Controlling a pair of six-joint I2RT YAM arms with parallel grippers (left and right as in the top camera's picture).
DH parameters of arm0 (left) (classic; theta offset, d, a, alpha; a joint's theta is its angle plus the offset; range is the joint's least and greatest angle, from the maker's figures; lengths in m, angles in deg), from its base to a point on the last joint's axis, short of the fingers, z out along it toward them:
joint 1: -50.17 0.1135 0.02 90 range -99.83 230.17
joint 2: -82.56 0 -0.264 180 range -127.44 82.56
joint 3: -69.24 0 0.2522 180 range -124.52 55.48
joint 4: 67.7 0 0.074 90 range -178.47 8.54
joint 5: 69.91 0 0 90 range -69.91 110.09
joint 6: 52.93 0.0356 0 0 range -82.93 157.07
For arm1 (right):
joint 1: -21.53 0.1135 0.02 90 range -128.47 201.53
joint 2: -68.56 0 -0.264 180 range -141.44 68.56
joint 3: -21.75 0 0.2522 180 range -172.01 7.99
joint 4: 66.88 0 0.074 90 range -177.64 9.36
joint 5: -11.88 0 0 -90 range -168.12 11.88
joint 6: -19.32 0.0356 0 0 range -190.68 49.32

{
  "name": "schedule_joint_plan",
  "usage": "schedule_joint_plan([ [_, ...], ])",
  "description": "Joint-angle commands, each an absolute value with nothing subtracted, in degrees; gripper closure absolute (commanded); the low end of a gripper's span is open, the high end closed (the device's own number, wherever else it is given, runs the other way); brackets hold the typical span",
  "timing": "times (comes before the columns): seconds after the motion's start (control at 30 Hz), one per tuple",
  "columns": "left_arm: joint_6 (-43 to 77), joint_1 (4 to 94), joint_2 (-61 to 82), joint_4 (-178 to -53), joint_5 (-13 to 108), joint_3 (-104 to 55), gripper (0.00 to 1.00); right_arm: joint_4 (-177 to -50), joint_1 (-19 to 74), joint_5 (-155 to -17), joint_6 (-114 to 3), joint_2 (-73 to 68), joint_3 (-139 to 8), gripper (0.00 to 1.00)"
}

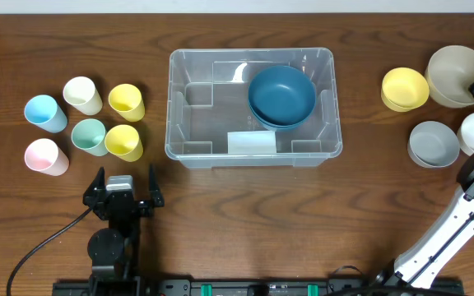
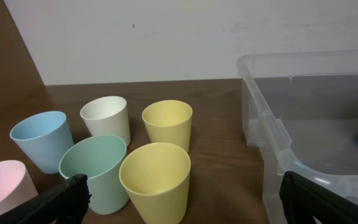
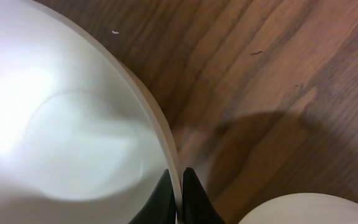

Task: Pack container
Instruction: 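Move the right gripper to the cream bowl and grip its rim, then carry the cream bowl with the right gripper onto the teal bowls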

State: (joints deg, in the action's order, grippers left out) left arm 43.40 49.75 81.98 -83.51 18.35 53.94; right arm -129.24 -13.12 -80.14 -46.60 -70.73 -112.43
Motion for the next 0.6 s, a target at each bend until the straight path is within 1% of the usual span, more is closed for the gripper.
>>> schedule_joint_plan([
  [0.0,44.4,50.0,82.3,-85.4,17.0,55.2,0.02,-130.5,-13.5,-81.3,-47.7,-71.3,-114.9,0.99],
  [0.23,44.4,50.0,82.3,-85.4,17.1,55.2,0.02,-136.1,-13.2,-84.9,-48.6,-71.1,-123.3,0.99],
  [0.4,44.4,50.0,82.3,-85.4,17.0,55.2,0.02,-143.1,-12.7,-86.2,-50.3,-70.8,-132.5,0.99],
  [0.57,44.4,50.0,82.3,-85.4,17.0,55.2,0.02,-149.8,-11.4,-95.5,-52.0,-70.8,-142.5,0.99],
])
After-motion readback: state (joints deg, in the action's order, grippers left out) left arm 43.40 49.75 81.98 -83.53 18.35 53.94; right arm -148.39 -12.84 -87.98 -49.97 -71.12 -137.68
